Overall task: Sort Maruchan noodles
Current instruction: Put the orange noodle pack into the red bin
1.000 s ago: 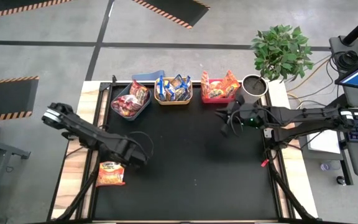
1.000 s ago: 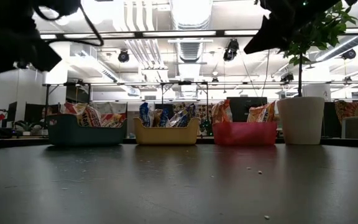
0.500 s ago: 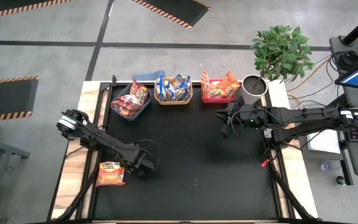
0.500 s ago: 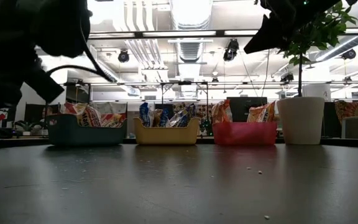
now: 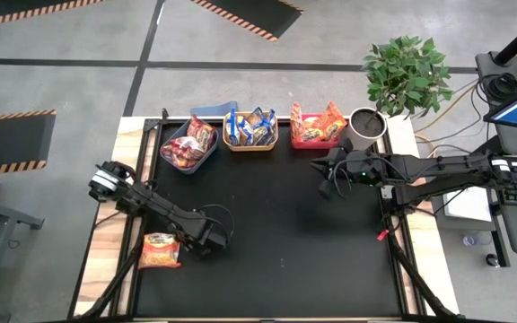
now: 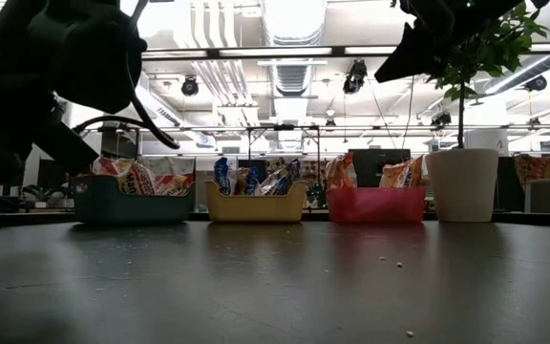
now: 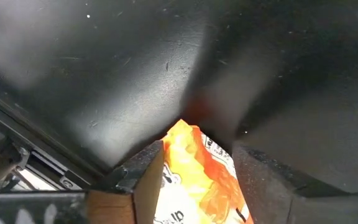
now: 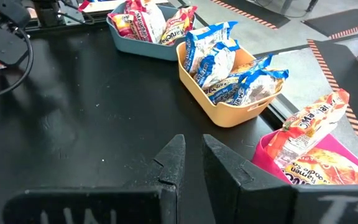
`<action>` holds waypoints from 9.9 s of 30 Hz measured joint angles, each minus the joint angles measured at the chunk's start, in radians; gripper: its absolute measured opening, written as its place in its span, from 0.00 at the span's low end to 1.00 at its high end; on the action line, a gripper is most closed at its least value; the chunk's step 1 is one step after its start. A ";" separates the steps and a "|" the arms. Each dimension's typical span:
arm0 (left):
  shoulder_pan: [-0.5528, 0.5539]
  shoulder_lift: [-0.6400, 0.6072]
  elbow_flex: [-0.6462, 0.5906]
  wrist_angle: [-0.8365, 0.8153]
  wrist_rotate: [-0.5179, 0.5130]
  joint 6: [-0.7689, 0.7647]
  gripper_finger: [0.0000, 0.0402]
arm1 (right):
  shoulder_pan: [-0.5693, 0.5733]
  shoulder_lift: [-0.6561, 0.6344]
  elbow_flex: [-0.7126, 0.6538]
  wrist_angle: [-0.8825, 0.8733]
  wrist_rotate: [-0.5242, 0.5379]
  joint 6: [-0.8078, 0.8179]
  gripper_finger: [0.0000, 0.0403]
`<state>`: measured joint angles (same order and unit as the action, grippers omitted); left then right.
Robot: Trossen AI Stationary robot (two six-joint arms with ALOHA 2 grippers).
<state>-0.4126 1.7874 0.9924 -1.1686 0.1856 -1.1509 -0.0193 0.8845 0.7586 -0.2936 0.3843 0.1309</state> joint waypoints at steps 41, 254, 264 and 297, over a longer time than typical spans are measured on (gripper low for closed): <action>0.156 -0.040 0.502 0.078 -0.384 1.177 0.10 | 0.222 0.000 -0.085 -0.067 0.009 0.449 0.11; 0.451 -1.010 -0.550 1.760 -0.648 1.801 0.10 | -0.240 0.462 0.238 0.192 0.631 0.158 0.30; 0.452 -1.009 -0.550 1.750 -0.650 1.806 0.10 | -0.332 0.563 0.238 0.154 0.664 0.280 0.30; 0.452 -1.006 -0.550 1.751 -0.650 1.823 0.10 | -0.368 0.692 0.238 0.017 0.635 0.620 0.56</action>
<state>0.0395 0.7818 0.4427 0.5823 -0.4648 0.6720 -0.3870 1.5763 0.9962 -0.2767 1.0191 0.7513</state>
